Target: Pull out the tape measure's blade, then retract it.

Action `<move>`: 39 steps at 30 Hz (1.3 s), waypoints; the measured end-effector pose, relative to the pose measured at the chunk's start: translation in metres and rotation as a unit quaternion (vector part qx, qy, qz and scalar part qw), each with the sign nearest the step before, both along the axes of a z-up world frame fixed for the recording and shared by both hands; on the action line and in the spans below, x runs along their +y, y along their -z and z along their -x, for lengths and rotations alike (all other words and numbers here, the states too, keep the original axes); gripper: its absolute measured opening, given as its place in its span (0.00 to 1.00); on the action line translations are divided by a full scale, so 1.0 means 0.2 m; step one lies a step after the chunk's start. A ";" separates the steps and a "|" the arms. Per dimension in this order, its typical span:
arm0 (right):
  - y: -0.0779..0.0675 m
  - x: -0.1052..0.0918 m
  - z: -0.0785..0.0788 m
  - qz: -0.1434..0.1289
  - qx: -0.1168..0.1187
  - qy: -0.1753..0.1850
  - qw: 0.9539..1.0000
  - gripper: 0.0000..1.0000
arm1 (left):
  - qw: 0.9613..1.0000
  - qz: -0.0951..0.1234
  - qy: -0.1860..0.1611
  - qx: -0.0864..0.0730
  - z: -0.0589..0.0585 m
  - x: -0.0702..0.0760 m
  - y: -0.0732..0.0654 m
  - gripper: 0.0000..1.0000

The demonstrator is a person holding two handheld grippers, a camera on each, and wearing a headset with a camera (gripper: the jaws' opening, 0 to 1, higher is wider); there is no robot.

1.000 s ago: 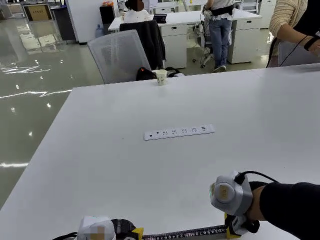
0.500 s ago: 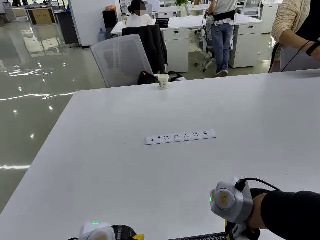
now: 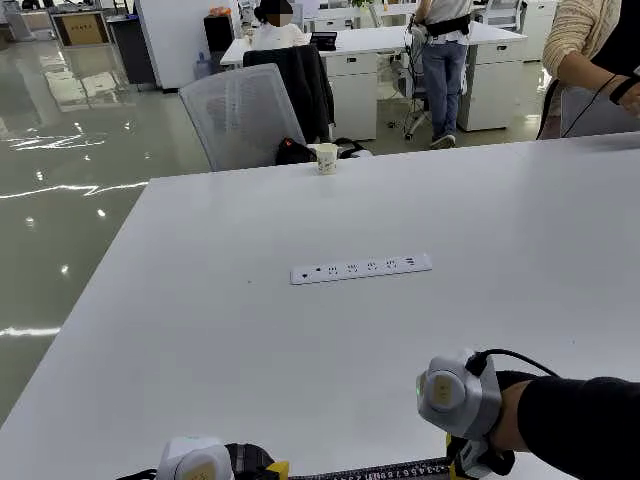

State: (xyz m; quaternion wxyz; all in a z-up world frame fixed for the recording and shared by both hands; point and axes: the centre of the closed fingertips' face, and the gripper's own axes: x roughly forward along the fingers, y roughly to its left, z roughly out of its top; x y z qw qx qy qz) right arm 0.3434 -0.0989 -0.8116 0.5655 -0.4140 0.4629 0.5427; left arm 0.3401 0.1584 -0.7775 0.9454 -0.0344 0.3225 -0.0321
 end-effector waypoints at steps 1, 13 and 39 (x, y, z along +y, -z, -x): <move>0.00 0.00 0.00 0.000 0.000 0.000 1.000 0.11 | 1.000 0.000 0.000 0.000 0.00 0.00 0.00 0.62; 0.00 0.02 0.00 -0.005 0.000 -0.010 1.000 0.11 | 1.000 0.001 -0.001 0.004 0.00 0.00 0.00 0.62; 0.00 0.10 0.01 -0.026 0.004 -0.010 1.000 0.11 | 1.000 0.005 -0.001 0.011 0.00 0.00 0.01 0.61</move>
